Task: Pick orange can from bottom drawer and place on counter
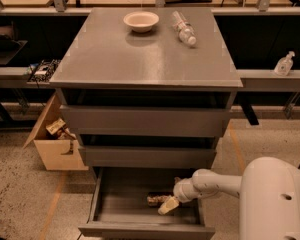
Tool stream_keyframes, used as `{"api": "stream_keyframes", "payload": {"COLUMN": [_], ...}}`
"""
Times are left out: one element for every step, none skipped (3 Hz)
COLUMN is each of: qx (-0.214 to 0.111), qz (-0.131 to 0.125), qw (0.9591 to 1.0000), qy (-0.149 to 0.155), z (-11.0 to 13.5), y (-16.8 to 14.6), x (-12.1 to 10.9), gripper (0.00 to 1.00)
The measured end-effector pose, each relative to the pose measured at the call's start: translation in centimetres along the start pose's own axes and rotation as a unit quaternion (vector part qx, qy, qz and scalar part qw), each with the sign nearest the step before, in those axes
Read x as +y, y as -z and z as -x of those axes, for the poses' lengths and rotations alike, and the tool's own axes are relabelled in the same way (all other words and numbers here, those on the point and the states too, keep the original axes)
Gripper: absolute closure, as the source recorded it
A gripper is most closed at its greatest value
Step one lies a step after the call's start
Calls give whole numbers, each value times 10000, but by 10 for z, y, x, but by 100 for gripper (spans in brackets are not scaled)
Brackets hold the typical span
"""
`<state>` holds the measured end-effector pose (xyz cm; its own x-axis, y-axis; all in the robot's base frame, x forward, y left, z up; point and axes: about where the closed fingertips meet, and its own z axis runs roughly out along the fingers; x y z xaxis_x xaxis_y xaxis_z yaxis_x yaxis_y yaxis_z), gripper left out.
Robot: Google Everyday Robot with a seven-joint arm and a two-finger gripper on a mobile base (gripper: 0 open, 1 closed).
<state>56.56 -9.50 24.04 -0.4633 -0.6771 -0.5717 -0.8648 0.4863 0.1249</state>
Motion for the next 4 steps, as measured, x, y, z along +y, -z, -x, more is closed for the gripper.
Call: {"api": "stream_keyframes", "payload": {"qx": [-32,59,-5,-200], "qz": [-117,-66,96,297], "qw": [9999,10000,10000,9994], "qy": [-49,12,22,-5], "z": [-6,-9,-11,-15], "y": [-17,-43,-67,-89], "x": [-14,-18,-17,-16], "gripper": [0,0,0,0]}}
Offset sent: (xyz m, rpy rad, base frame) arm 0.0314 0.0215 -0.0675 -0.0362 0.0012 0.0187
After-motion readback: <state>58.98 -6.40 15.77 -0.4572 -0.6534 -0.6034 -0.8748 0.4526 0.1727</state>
